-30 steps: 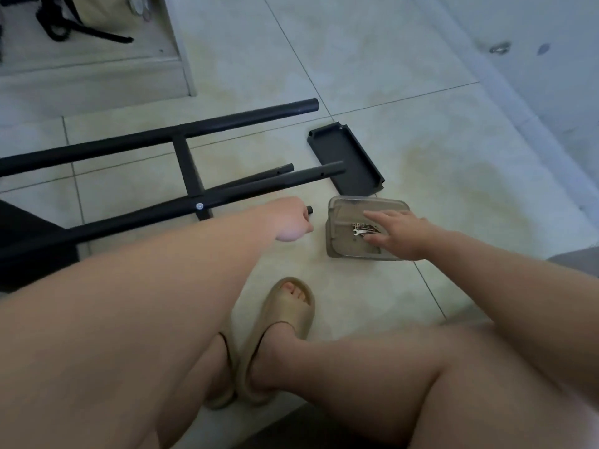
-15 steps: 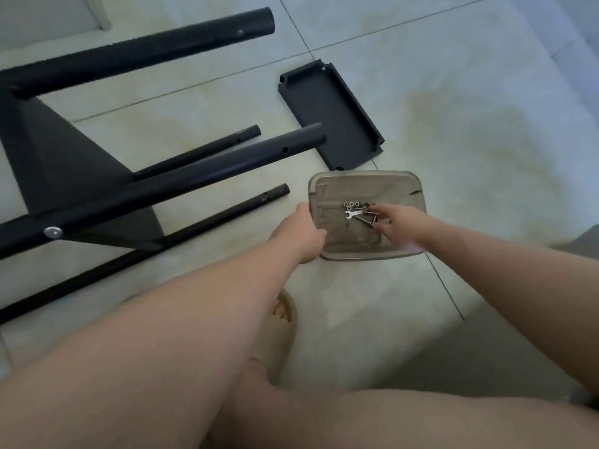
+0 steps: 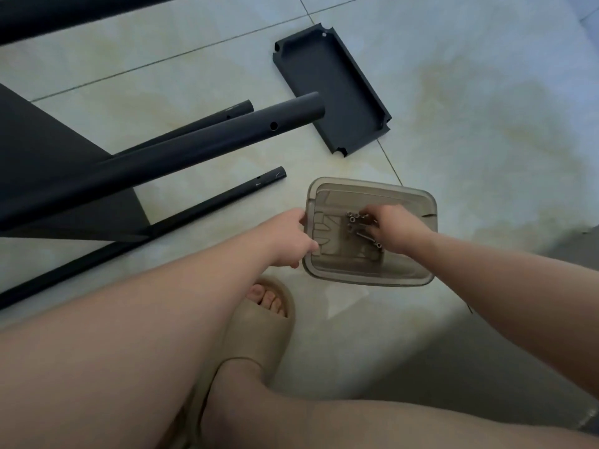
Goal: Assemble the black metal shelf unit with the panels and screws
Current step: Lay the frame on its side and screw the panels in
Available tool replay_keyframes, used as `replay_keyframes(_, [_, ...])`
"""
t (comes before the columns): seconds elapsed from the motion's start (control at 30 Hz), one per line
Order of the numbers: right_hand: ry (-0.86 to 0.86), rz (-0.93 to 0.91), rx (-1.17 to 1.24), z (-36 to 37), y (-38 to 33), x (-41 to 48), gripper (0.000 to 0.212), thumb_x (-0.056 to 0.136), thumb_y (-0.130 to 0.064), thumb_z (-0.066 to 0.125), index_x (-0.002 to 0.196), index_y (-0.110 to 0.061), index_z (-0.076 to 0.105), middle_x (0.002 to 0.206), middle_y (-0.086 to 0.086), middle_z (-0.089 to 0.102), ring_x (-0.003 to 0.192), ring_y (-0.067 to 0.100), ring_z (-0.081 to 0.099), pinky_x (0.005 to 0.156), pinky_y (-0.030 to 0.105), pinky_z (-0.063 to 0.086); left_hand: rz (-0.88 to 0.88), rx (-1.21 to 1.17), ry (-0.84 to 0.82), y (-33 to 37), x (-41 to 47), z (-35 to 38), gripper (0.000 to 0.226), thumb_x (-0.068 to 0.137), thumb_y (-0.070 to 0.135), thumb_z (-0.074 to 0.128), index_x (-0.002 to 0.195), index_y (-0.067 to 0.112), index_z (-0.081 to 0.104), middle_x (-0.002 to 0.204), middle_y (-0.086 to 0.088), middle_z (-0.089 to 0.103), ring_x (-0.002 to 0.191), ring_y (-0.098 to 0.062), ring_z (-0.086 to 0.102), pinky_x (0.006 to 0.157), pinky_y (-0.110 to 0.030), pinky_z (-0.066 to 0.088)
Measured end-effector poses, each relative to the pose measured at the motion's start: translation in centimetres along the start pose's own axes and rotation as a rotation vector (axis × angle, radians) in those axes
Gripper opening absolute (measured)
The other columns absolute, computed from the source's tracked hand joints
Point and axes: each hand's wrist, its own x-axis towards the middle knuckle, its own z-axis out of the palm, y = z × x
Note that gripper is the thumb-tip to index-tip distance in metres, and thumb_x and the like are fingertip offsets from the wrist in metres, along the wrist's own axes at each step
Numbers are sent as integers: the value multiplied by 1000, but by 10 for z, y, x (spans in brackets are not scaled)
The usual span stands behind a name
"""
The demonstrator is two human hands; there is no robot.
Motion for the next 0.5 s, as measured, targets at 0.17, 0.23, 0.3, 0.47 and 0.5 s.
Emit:
replay_keyframes(0.17, [9,-35,-137,11,0,5,29,102,-25,54,131,-19,59,120,12,67,103,33,63,76,38,51,-9,0,-16,-3,1,-2,30,95,23,64,119,21,49,101,-12,70,74,-23,70,62,-27,47])
replay_keyframes(0.23, [30,-42,-150,13,-1,8,28,103,-27,53,130,-20,58,116,12,68,99,34,64,75,39,53,-14,0,-26,-2,2,-4,30,94,24,65,119,21,49,102,-11,70,83,-27,72,69,-30,49])
replay_keyframes(0.3, [64,-57,-192,15,-3,11,27,103,-30,51,128,-21,56,111,12,68,95,35,65,73,41,55,-15,-1,-31,-2,2,-4,29,94,24,66,118,22,49,102,-10,70,88,-29,72,68,-29,49])
replay_keyframes(0.47, [87,-78,-239,24,-11,20,20,102,-33,52,116,-18,54,104,12,66,89,36,64,68,41,54,-15,-24,-36,-5,2,-5,26,94,25,66,113,24,50,102,-9,69,78,-25,67,57,-26,44])
replay_keyframes(0.5, [91,-74,-242,26,-12,22,19,102,-33,53,114,-18,54,103,13,66,88,36,64,67,40,54,-15,-36,-37,-6,3,-5,26,93,25,67,113,24,50,103,-10,70,77,-23,65,57,-26,43])
